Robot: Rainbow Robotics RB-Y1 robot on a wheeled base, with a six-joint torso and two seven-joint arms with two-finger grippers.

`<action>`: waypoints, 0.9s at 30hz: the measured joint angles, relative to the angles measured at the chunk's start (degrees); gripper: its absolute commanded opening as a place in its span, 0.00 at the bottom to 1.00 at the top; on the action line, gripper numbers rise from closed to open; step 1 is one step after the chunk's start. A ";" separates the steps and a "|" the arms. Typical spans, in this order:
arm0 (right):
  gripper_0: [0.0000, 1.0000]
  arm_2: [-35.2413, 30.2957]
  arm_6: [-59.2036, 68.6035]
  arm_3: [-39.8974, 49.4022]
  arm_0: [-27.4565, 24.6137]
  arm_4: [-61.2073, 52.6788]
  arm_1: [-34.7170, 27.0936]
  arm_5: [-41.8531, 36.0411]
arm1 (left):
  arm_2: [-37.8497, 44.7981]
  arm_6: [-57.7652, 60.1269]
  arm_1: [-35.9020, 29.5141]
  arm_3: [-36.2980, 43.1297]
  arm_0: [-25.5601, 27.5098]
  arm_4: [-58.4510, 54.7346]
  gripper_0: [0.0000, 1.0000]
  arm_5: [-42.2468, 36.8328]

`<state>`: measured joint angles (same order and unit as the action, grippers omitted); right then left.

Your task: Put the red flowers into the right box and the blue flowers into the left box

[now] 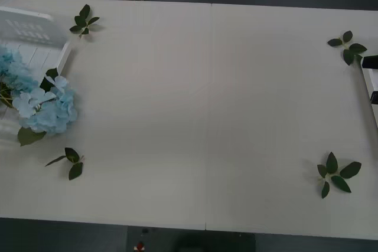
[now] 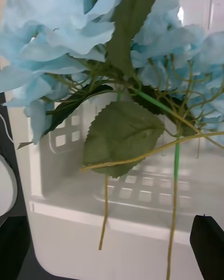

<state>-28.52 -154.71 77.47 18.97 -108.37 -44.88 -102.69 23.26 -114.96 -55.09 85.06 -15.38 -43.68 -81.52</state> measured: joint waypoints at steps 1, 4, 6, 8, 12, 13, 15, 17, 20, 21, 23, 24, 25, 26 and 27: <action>1.00 0.00 0.00 0.00 0.00 0.00 0.00 0.00 | 0.00 0.00 0.00 0.01 0.00 -1.72 1.00 0.00; 1.00 0.00 0.00 0.00 0.00 0.00 0.00 0.00 | -0.20 -0.01 0.00 0.57 0.00 -6.81 1.00 0.39; 1.00 0.00 0.00 0.00 0.00 0.00 0.00 0.00 | -1.36 -0.01 0.00 2.56 0.00 -9.81 1.00 2.68; 1.00 0.00 0.00 0.00 0.00 0.00 0.00 0.00 | -3.63 0.00 -0.01 5.70 0.00 -12.07 1.00 5.77; 1.00 0.00 0.00 0.01 0.00 0.00 0.00 0.00 | -10.12 0.00 -0.19 12.39 0.01 -16.82 1.00 12.84; 1.00 0.01 0.00 0.01 0.00 0.00 0.00 0.00 | -11.91 0.00 -0.24 13.78 0.02 -17.85 1.00 15.00; 1.00 0.00 0.00 0.01 0.00 0.00 0.00 0.00 | -14.91 0.00 -0.27 16.60 0.22 -19.79 1.00 19.34; 1.00 0.00 0.00 0.01 0.00 0.00 0.00 0.00 | -17.27 0.00 -0.28 19.55 1.06 -21.50 1.00 23.31; 1.00 0.01 0.00 0.01 0.00 0.00 0.00 0.00 | -19.12 0.01 -0.28 23.74 3.53 -24.56 1.00 28.70; 1.00 0.00 0.00 0.01 0.00 0.00 0.00 0.00 | -19.34 0.01 -0.29 25.14 4.61 -25.77 1.00 30.39; 1.00 0.01 0.00 0.01 0.00 0.00 0.00 0.00 | -19.40 0.02 -0.29 28.07 6.93 -27.89 1.00 33.42; 1.00 0.01 0.00 0.01 0.00 0.00 0.00 0.00 | -19.40 0.04 -0.30 29.73 8.29 -28.94 1.00 35.20; 1.00 0.00 0.00 0.01 0.00 0.00 0.00 0.00 | -19.39 0.09 -0.31 31.37 9.67 -29.91 1.00 36.78; 1.00 0.00 0.00 0.01 0.00 0.00 0.00 0.00 | -19.39 0.21 -0.32 32.94 10.99 -30.76 1.00 38.12; 1.00 0.00 0.00 0.01 0.00 0.00 0.00 0.00 | -19.39 0.44 -0.34 34.57 12.37 -31.89 1.00 39.34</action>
<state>-28.51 -154.71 77.48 18.97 -108.37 -44.88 -102.69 3.87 -114.53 -55.43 119.63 -3.01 -75.58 -42.19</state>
